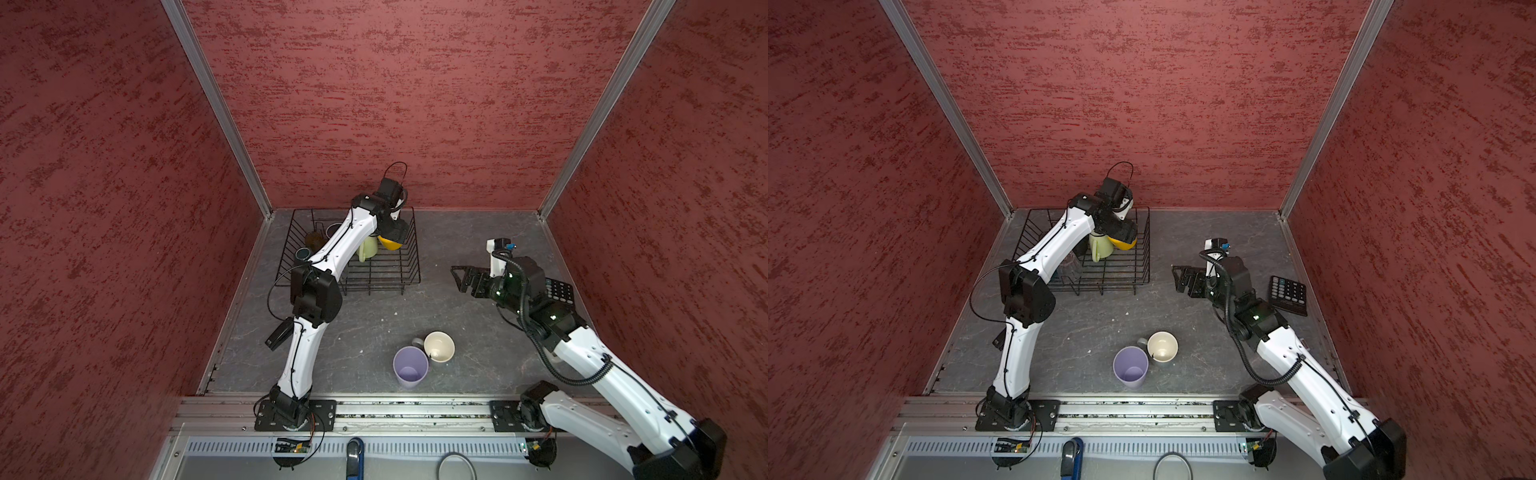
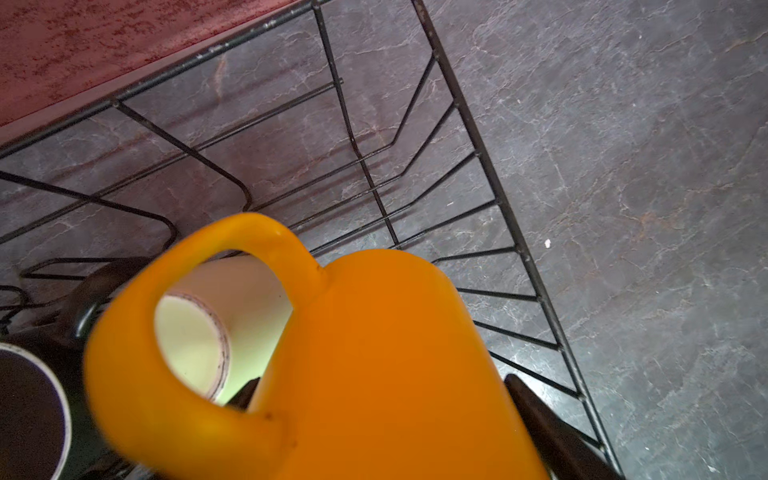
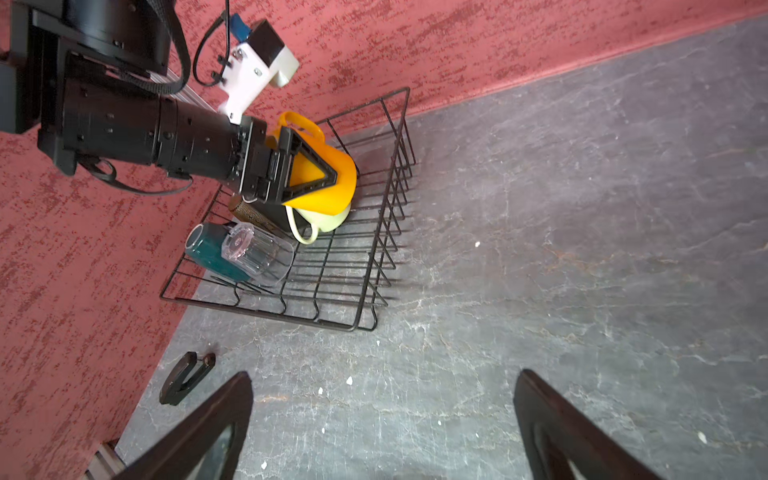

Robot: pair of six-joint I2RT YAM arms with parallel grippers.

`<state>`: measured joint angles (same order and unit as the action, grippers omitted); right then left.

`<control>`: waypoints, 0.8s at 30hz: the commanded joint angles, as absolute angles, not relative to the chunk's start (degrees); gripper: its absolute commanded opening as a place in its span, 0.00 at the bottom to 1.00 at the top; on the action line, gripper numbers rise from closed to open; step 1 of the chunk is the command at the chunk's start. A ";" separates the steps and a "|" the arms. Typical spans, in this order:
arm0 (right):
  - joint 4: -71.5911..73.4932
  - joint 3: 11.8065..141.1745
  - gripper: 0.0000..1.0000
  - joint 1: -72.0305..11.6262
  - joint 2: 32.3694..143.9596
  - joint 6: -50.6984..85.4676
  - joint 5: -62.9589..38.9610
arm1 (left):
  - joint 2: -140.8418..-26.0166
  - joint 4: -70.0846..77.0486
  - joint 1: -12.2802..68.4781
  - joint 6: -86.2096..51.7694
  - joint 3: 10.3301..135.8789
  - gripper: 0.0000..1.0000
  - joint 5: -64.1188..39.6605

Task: Load cups into a dish rack
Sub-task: Place the cup upside down at the dish rack.

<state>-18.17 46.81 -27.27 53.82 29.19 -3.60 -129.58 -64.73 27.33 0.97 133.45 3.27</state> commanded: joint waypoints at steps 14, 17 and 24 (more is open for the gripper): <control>-14.55 43.74 0.99 -27.00 53.09 32.86 -5.54 | -136.18 -59.74 27.73 2.73 138.00 0.00 7.35; -14.39 43.40 0.99 -27.02 53.09 33.30 -5.78 | -137.06 -58.94 27.77 2.81 138.07 0.00 7.40; -13.89 42.71 0.99 -27.03 53.09 34.10 -5.97 | -139.91 -58.93 27.77 3.34 139.37 0.03 7.51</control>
